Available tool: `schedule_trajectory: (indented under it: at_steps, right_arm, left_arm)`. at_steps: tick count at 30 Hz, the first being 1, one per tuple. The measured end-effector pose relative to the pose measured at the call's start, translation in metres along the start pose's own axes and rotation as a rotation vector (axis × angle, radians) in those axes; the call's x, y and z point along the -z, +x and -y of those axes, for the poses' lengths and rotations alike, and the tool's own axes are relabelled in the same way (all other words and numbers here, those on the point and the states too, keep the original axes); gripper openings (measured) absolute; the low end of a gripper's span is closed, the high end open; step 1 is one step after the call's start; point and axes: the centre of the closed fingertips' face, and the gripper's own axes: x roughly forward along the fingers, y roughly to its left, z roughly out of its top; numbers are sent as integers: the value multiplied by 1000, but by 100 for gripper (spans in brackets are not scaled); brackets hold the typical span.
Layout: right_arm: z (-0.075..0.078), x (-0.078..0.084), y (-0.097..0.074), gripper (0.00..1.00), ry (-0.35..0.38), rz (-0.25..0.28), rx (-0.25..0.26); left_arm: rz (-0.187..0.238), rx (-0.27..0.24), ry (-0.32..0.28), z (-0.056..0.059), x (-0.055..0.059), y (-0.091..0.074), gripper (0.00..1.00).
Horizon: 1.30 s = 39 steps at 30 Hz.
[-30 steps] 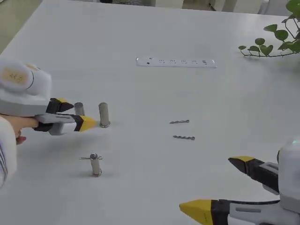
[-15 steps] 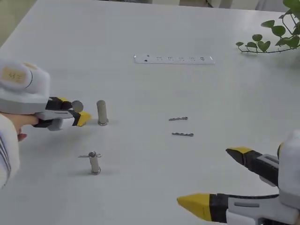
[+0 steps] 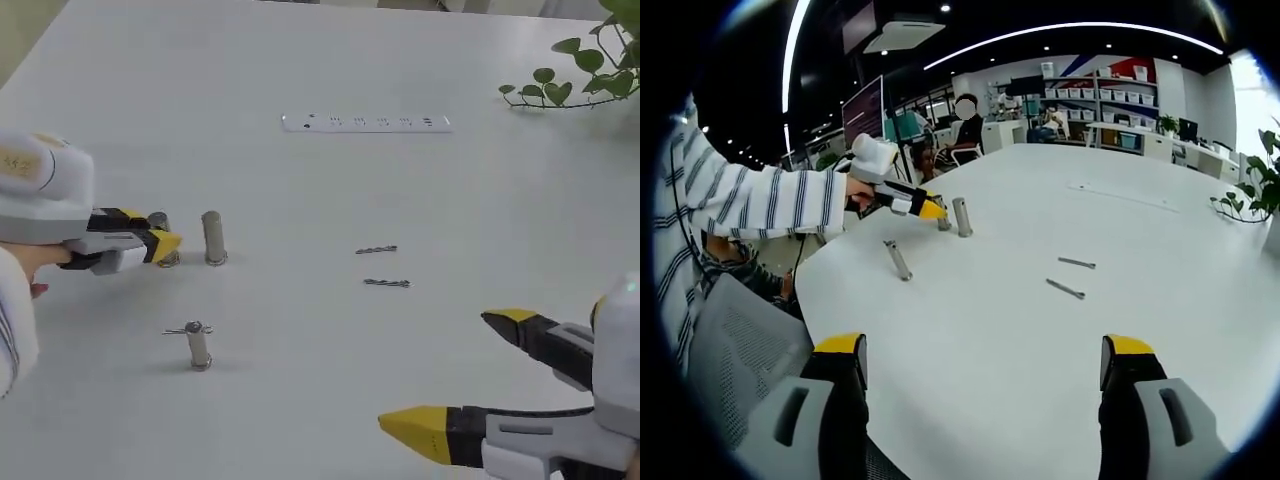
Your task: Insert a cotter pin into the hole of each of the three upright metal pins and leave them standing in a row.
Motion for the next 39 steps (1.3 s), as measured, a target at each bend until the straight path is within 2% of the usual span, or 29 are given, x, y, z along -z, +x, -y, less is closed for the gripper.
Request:
schedule_trajectory:
  at_steps: [6, 13, 17, 20, 23, 28, 33, 39]
  right_arm:
    - [1, 0, 0, 96, 2, 2, 2]
    - [2, -1, -2, 96, 6, 11, 9]
    - [3, -2, -3, 96, 9, 20, 11]
    - [3, -2, -4, 97, 5, 20, 13]
    - [5, -4, -3, 97, 18, 31, 19]
    - [5, -5, -4, 97, 13, 41, 14]
    - [4, -8, -6, 97, 15, 56, 8]
    - [4, -11, -8, 97, 12, 73, 6]
  left_arm:
    - [-8, -3, 46, 1, 0, 1, 10]
    - [-17, -27, 15, -1, 1, -1, 9]
    - [-35, -38, 12, -2, 2, -5, 9]
    - [-31, -37, -8, -2, 2, -11, 9]
    - [-19, -23, -25, 1, -3, -18, 9]
    - [2, -33, -52, 2, -10, -29, 9]
    - [12, -38, -49, 6, -15, -40, 9]
    - [41, -26, -34, 18, -26, -52, 9]
